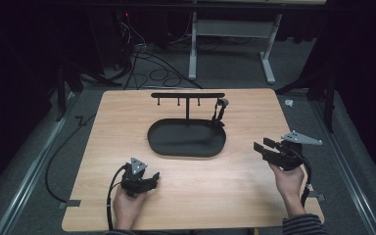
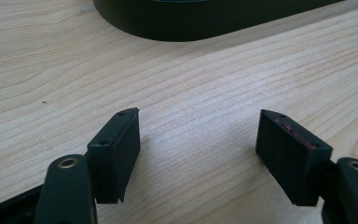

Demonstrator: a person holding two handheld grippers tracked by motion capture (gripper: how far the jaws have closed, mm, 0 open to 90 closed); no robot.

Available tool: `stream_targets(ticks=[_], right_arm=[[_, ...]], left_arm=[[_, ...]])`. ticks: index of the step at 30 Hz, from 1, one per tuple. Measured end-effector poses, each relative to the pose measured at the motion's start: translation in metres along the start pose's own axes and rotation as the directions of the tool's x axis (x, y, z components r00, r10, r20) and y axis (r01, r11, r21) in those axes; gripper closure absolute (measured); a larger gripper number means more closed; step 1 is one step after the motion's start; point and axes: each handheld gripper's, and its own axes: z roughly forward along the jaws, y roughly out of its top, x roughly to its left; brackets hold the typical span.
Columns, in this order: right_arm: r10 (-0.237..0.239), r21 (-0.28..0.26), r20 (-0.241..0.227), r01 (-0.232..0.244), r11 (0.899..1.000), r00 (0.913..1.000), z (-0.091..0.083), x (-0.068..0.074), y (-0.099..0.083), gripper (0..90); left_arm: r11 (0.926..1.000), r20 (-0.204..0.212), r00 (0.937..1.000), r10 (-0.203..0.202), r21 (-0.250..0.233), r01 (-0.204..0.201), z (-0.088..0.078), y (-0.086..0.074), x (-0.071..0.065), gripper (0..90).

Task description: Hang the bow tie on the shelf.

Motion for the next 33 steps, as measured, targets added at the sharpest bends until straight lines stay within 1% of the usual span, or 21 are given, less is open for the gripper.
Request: stream_targets(ticks=[17,33], right_arm=[[-0.005,0.011,-0.016,0.006,1.000,0.9999,0.000,0.007,-0.013,51.2],[-0.012,0.017,-0.028,0.013,1.000,0.9995,0.002,0.014,-0.020,51.2]], left_arm=[[1.0000,-0.001,1.0000,0.001,0.001,-0.001,0.000,0.000,0.000,30.7],[1.0000,-0.001,1.0000,0.001,0.000,-0.001,0.000,0.000,0.000,30.7]])
